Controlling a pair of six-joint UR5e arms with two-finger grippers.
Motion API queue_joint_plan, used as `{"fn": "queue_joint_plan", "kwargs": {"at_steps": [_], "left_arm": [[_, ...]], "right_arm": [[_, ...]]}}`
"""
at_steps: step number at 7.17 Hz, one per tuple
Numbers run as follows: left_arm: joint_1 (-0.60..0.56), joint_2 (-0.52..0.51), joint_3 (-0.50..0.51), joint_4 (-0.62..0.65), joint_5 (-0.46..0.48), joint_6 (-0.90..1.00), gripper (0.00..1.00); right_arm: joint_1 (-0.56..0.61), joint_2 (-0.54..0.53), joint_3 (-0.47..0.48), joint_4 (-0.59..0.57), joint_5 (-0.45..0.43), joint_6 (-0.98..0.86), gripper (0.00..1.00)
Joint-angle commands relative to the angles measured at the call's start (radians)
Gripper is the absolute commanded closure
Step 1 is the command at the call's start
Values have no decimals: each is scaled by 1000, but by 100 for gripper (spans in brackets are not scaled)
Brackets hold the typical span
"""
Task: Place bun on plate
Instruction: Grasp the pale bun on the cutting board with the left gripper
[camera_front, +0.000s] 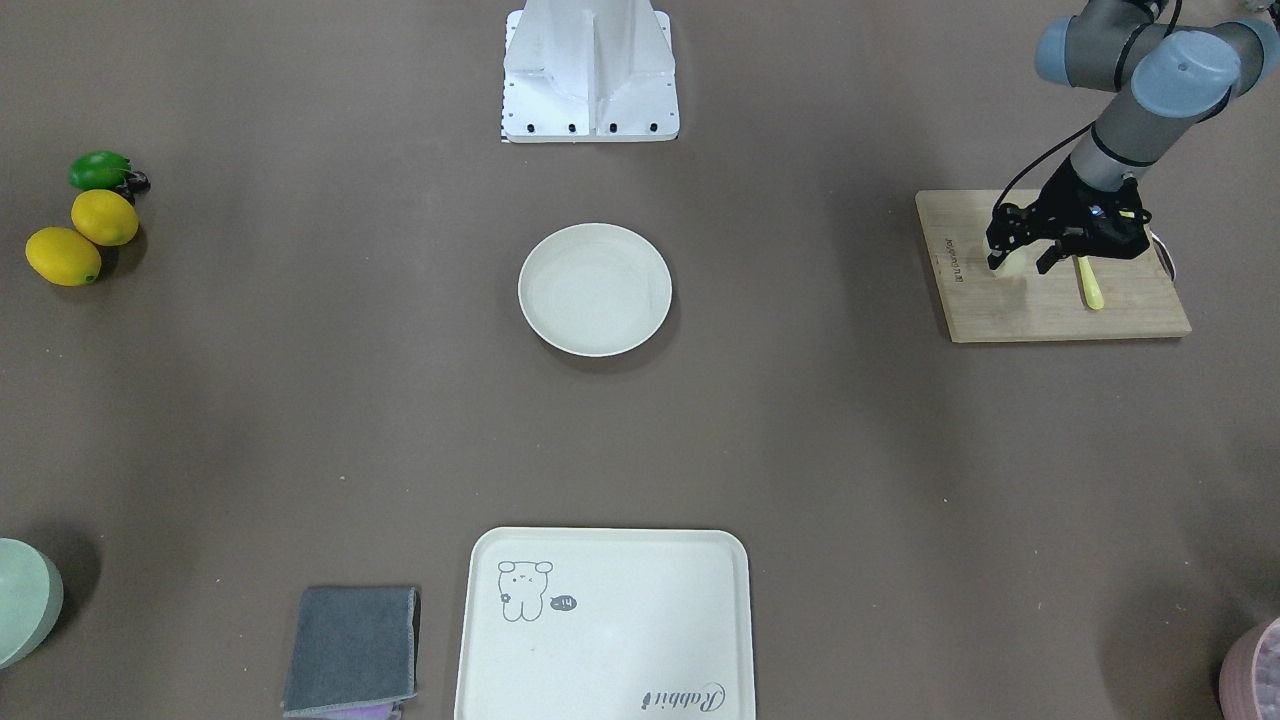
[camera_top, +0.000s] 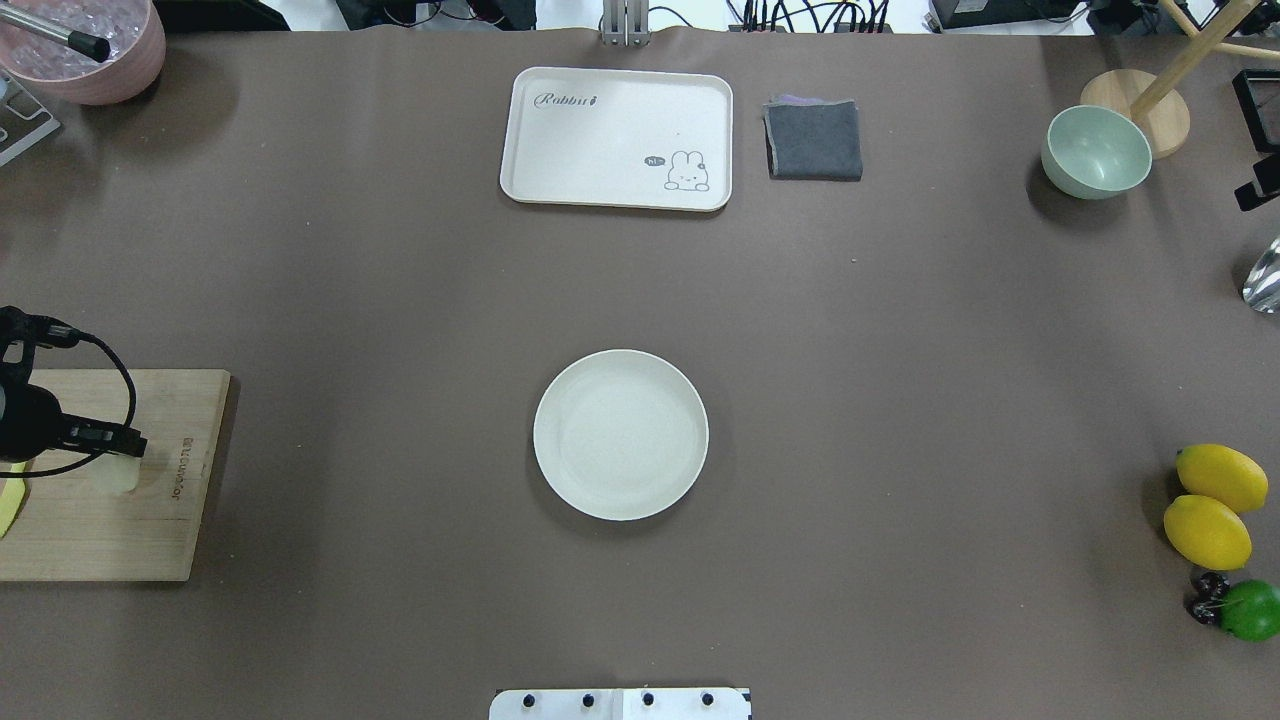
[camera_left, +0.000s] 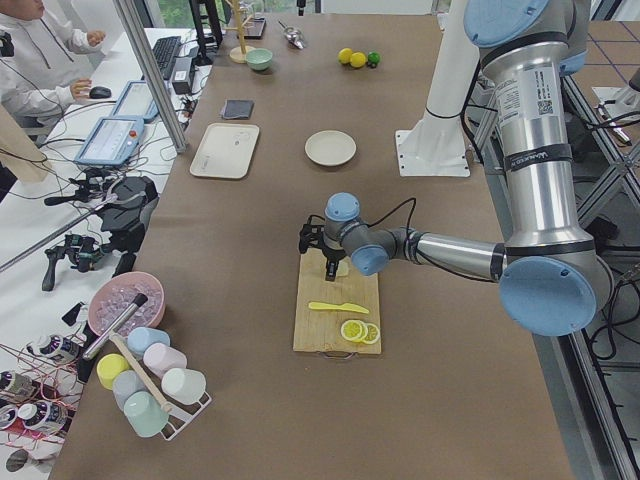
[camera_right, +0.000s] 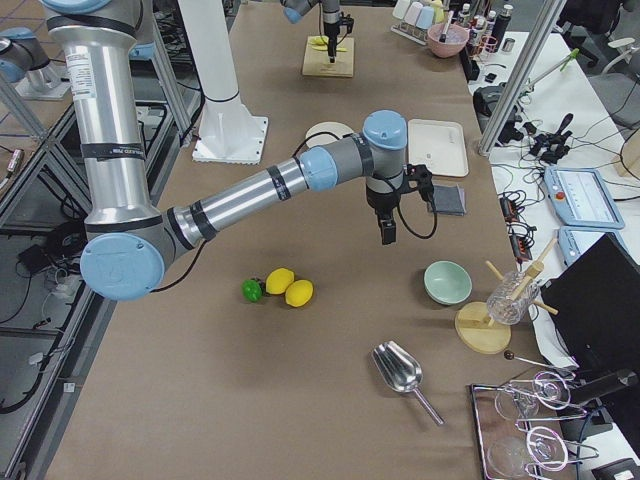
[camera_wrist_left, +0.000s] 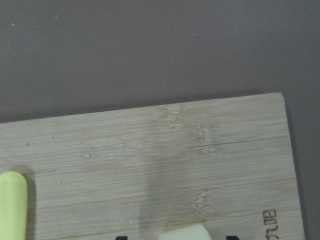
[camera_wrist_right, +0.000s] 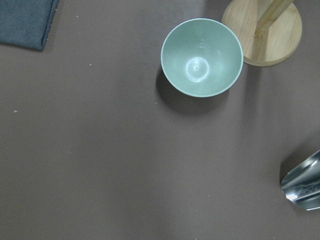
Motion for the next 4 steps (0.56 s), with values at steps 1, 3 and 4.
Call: {"fn": "queue_joint_plan", "kwargs": {"at_steps": [1,3,4], "left_arm": [[3,-7,-64,2,-6,-41,100],[4,-109,-110,10,-13,-201,100],[48,-236,-96,26,-7,-334,100]], "right_arm": [[58,-60,-2,-2,0,-101,0],[104,-107,0,-2,0,-151,0],[128,-141,0,-2,-1,-186,0]]}}
